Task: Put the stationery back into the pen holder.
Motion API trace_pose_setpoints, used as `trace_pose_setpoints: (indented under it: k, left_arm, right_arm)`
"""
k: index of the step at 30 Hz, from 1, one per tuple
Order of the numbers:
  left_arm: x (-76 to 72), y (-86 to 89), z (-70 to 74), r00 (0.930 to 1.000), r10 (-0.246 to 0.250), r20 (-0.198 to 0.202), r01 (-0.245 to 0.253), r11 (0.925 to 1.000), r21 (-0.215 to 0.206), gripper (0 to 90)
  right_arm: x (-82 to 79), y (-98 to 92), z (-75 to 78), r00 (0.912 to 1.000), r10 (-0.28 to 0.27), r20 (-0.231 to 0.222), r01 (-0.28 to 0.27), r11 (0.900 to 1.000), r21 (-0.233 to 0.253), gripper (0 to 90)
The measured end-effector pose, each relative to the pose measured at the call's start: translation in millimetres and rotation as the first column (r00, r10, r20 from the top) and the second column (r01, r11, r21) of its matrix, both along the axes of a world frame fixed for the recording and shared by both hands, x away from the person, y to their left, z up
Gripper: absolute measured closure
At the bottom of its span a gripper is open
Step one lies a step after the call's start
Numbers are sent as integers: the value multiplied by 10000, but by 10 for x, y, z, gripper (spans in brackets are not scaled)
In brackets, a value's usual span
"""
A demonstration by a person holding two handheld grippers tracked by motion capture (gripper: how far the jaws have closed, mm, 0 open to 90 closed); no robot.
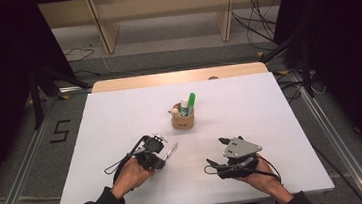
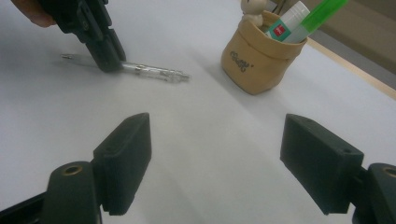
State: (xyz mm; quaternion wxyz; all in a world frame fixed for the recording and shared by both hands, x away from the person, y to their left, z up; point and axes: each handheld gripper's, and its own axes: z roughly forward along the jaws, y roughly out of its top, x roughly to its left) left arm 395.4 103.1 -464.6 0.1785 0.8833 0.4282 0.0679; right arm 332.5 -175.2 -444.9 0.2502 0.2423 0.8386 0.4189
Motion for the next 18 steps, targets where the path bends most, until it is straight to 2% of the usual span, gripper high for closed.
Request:
trace_pose_setpoints:
  k: [7,12,18]
  left_arm:
    - [27,49,61,9974,-683,-207,674,9969,-416,790]
    - [39,83,135,9952,-898,-392,863,9929,-816,790]
    - [42,94,225,9882,-1377,-664,1286,9837,-1260,790]
  right_arm:
    - [-1,-3,4,10000,5,8,-5,10000,59,256]
    - [-8,-1,10,10000,21,30,-21,10000,56,256]
    - [-28,15,20,9997,106,206,-107,9999,44,255]
